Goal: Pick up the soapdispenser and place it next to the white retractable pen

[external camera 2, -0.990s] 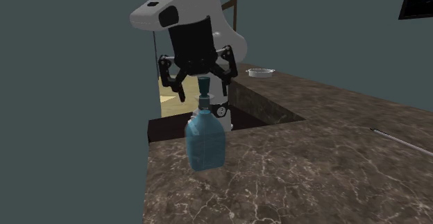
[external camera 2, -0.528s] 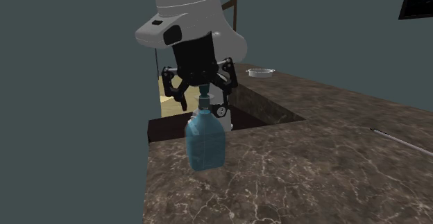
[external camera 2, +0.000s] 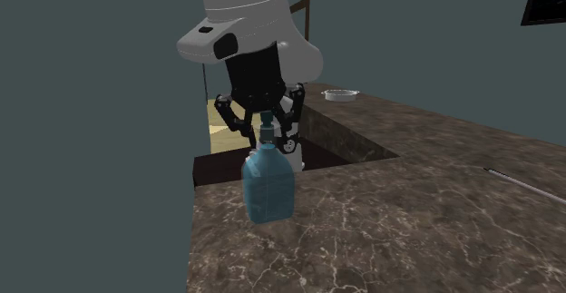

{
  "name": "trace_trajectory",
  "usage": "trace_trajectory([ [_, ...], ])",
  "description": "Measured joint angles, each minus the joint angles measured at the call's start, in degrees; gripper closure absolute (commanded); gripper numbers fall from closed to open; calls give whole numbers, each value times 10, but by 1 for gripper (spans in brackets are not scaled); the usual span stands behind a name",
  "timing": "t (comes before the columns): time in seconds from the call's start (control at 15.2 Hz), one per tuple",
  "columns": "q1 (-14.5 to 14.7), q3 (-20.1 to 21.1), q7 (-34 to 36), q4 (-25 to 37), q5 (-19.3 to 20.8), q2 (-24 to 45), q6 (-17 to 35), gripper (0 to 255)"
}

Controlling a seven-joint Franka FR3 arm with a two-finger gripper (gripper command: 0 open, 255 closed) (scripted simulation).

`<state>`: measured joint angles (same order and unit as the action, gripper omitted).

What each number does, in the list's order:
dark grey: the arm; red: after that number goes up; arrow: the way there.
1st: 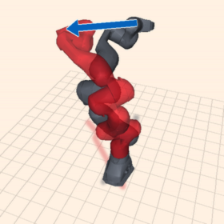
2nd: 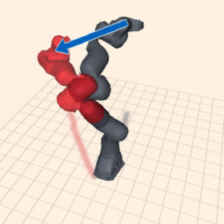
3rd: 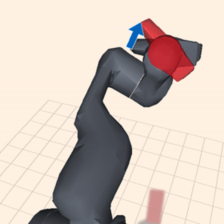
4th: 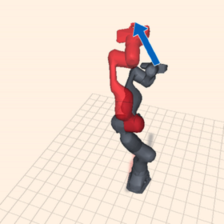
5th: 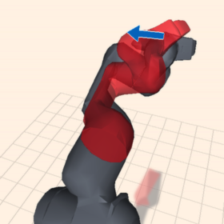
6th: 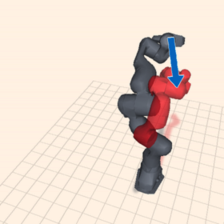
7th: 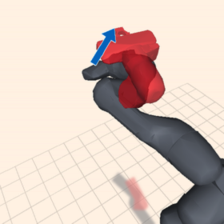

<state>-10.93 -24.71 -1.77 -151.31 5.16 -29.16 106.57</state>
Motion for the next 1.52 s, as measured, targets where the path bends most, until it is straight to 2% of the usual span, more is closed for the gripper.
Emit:
trace_trajectory([
  [0.46, 0, 1, 1, 1, 0, -2, -4, 255],
  [1.52, 0, 25, 18, 90, -7, -47, -135, 255],
])
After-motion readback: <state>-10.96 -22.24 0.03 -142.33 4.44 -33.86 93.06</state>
